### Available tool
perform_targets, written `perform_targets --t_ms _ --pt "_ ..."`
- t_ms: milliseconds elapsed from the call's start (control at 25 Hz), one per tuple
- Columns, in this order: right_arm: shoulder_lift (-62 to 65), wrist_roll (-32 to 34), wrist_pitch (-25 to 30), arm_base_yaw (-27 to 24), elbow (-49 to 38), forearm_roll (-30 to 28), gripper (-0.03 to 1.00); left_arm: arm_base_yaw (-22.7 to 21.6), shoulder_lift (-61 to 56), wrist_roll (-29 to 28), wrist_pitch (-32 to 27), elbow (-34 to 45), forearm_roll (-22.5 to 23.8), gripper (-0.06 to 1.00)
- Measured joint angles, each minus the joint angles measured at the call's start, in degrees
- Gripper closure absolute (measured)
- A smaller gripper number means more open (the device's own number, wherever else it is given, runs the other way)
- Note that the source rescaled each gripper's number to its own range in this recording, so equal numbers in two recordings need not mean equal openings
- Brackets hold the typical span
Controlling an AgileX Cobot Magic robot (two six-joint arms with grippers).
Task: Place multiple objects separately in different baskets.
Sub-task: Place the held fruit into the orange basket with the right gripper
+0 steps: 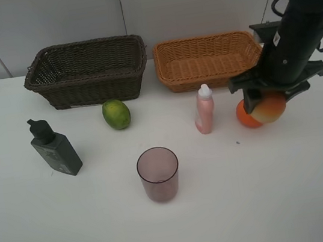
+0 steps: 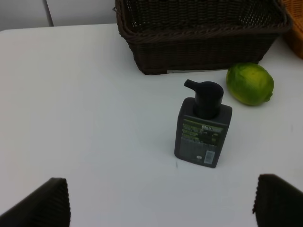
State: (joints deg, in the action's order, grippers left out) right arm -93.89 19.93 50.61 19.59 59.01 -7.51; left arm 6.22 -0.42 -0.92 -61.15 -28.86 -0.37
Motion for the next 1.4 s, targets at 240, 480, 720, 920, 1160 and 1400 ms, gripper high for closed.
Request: perform_targets --t_ms 240,480,720,920,1160,1400 --pt "-4.3 -6.5 2.7 -1.0 13.5 -0.3 0.4 0.0 0.0 0.0 0.0 0.0 0.0 -0.05" --pt "-15.5 -11.1 4.4 -2.8 29.9 -0.3 0.4 0.0 0.0 0.0 0.0 0.0 0.0 -0.05" --pt "-26.1 -11.8 5.1 -4.5 43.9 -0.4 0.4 0.0 0.0 0.0 0.0 0.0 0.0 -0.05" --pt "-31.8 -11.8 3.6 -5.4 48.1 -0.3 0.4 0.0 0.0 0.0 0.0 0.0 0.0 -0.05" --pt "-36.3 -11.8 0.3 -5.4 48.2 -0.3 0.4 0.0 0.0 0.0 0.0 0.0 0.0 -0.05" --pt "-38.5 -11.8 -3.5 -5.4 48.2 -0.3 0.4 0.0 0.0 0.0 0.0 0.0 0.0 -0.05"
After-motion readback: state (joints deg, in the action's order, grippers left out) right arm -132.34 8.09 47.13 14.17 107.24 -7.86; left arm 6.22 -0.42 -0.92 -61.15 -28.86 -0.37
